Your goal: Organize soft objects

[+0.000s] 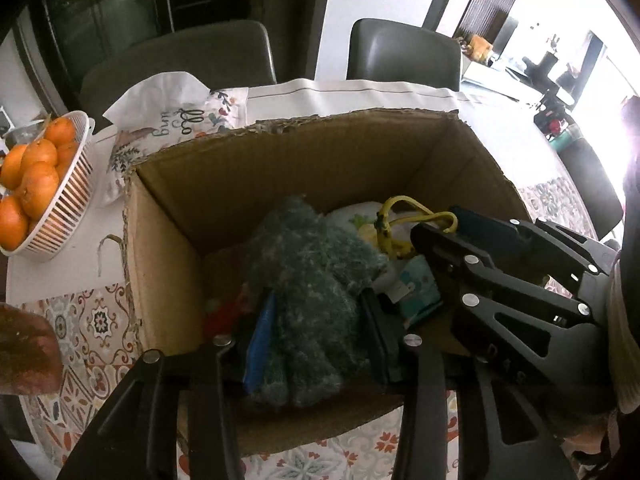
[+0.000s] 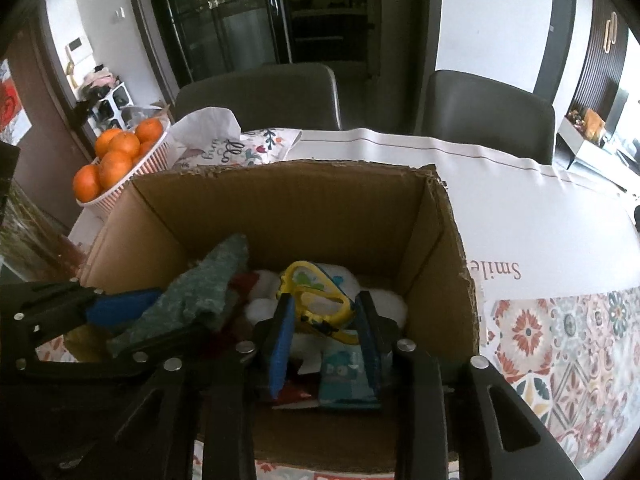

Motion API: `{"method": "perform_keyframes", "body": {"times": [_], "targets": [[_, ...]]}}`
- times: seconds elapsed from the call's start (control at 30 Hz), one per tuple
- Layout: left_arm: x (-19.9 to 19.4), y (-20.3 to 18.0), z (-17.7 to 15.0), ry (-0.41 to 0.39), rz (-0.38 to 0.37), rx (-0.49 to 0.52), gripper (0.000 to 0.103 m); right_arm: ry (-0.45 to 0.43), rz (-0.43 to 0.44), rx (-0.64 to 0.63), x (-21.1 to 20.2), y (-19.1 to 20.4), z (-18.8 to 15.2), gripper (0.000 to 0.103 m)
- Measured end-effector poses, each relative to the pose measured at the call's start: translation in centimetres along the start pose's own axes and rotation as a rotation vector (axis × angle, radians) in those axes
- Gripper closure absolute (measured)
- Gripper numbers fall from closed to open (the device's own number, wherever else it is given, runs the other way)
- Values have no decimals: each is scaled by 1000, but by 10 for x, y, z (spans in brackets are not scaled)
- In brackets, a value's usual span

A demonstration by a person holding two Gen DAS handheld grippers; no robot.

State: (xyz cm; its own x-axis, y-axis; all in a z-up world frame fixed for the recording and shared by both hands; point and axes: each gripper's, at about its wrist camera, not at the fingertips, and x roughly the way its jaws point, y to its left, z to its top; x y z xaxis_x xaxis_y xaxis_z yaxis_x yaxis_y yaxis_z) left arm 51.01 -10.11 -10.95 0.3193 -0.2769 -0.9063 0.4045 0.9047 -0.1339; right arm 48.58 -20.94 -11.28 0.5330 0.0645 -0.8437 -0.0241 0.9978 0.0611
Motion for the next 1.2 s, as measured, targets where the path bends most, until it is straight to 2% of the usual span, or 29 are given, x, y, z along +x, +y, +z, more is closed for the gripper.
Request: {"method": "perform_keyframes", "body": {"times": [0.1,0.13,0.17,0.2,0.3,0.37,0.5,0.63,0.87,1.2], "targets": [[-4,0,-1,5,2,-5,61,22,8,4,0,0,0,67],[-7,-1,-3,1,16,-4,57,23,8,5,0,0,1,65],[-10,-1,-4,-5,37,-6,54,23,6,5,-1,0,0,58],[-13,0,-5,-16,56,-11,46,21,-3,3,-4,1,0,48],[-27,3,-9,-63,60,-20,28,-1,-26,30,-12,-5,-1,38],[-36,2,-13,-80,43,-28,27,-6,-6,65,-18,-12,0,38],[-52,1,-20,-114,63,-62,26,-50,-20,101,-37,-14,0,28],[-72,7,-31,-182,121,-116,22,-65,-59,132,-52,-14,-6,28],[-108,5,-66,-294,206,-123,17,-92,-88,156,-84,-5,-30,28],[-161,-3,-129,-447,255,-94,4,-204,-154,165,-149,23,-81,19]]}}
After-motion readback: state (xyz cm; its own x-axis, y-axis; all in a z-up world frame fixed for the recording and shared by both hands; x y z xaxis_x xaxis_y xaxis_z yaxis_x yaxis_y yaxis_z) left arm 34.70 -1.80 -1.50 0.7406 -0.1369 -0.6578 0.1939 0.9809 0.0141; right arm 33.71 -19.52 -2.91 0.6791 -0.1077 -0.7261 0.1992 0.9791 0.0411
